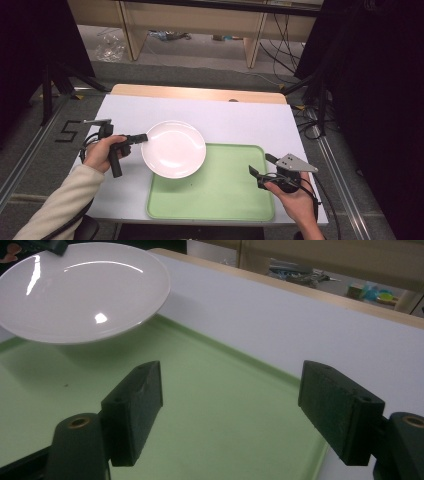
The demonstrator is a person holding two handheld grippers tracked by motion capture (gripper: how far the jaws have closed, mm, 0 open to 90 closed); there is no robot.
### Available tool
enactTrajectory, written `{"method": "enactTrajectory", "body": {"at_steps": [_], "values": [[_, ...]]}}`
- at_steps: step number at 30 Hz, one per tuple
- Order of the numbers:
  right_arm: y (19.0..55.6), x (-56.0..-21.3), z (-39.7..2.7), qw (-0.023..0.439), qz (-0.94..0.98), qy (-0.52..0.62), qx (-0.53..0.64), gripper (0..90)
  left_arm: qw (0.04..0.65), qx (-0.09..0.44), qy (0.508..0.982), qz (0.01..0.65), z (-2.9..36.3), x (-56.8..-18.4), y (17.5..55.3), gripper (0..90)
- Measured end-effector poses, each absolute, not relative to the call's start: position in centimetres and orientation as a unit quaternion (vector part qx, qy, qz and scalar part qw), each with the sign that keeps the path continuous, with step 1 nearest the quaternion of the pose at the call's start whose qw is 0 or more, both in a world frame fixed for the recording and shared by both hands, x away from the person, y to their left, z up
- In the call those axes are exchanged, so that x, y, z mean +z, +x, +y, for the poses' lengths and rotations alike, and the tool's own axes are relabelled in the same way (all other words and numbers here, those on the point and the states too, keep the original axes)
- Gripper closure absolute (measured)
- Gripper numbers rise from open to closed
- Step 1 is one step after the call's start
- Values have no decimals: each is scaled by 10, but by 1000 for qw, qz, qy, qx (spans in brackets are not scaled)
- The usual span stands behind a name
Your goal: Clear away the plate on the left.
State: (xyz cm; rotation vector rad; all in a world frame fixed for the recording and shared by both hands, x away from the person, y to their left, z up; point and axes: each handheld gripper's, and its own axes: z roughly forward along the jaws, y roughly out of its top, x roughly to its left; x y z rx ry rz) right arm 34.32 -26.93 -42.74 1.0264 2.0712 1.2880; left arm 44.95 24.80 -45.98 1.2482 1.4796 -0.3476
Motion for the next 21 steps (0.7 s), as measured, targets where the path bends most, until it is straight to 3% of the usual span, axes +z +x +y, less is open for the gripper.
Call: {"method": "enactTrajectory", "body": {"at_steps": [21], "values": [[343, -428, -269, 246, 759, 376, 471, 266, 542, -163, 546, 617, 234, -464, 448, 859]]}}
